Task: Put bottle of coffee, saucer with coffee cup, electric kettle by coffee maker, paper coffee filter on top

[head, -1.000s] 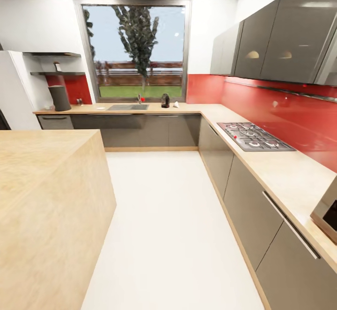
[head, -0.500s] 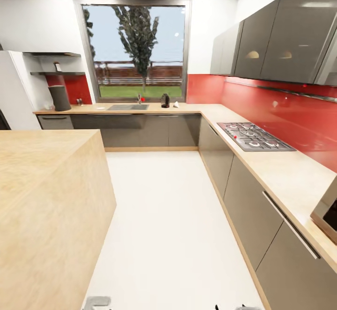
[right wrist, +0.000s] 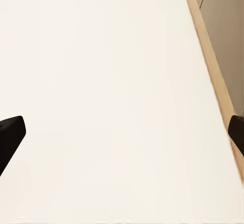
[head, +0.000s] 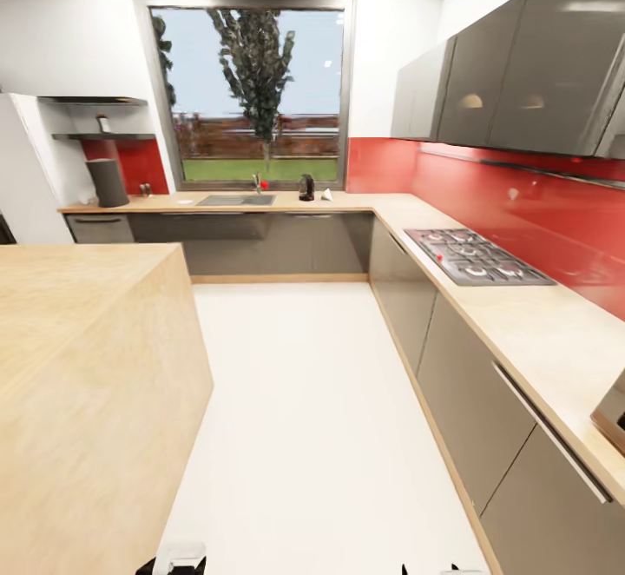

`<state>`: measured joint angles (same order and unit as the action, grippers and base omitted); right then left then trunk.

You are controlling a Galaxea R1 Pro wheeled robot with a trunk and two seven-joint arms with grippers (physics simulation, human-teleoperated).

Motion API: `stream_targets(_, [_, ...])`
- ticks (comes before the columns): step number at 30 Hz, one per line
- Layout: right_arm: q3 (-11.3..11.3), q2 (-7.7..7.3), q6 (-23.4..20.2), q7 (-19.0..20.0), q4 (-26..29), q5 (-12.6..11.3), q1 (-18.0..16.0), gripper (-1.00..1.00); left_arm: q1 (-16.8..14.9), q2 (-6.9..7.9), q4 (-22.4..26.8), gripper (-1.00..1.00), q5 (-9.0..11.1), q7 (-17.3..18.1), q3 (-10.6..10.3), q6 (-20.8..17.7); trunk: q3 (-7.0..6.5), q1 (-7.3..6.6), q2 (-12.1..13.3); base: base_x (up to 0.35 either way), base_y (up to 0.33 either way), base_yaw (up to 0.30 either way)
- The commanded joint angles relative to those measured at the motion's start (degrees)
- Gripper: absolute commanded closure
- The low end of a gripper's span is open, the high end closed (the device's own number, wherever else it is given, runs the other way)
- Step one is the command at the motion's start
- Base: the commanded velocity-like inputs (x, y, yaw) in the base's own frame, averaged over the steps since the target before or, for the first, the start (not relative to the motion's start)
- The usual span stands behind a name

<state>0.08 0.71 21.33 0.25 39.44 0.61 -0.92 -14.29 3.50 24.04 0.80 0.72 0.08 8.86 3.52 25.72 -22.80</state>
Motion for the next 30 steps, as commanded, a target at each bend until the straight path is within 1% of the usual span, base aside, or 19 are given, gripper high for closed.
stream_targets(1, [-0.1, -0.12, 0.2, -0.1, -0.2, 0.1, 0.0, -1.0, 0.0, 0.01, -0.1, -1.0, 0.1, 0.1, 0.0, 0.2, 0.12, 0.06, -0.1, 0.327, 0.0, 0.0])
stream_targets(4, [-0.2, -1.1, 0.2, -0.3, -2.4, 0.0, 0.0, -1.0, 0.0, 0.01, -0.3, -1.0, 0.1, 0.1, 0.0, 0.4, 0.12, 0.06, -0.1, 0.329, 0.0, 0.0])
stream_targets(7, [-0.3, -1.47, 0.2, -0.4, -5.5, 0.0, 0.0, -1.0, -0.1, 0.01, -0.4, -1.0, 0.1, 0.1, 0.0, 0.7, 0.12, 0.06, -0.1, 0.33, 0.0, 0.0])
stream_targets(11, [-0.3, -1.62, 0.2, -0.5, -8.4, 0.0, 0.0, -1.0, -0.1, 0.01, -0.5, -1.0, 0.1, 0.1, 0.0, 1.0, 0.12, 0.06, -0.1, 0.331, 0.0, 0.0])
stream_targets(17, [-0.5, -1.67, 0.3, -0.5, -9.4, -0.3, 0.0, -1.0, -0.1, 0.01, -0.5, -1.0, 0.0, 0.1, 0.0, 1.1, 0.12, 0.06, -0.1, 0.333, 0.0, 0.0])
stream_targets(30, [-0.4, -1.62, 0.7, -0.5, -9.7, -0.4, 0.0, -1.0, -0.1, 0.01, -0.5, -1.0, 0.0, 0.1, 0.0, 1.2, 0.12, 0.06, -0.1, 0.334, 0.0, 0.0])
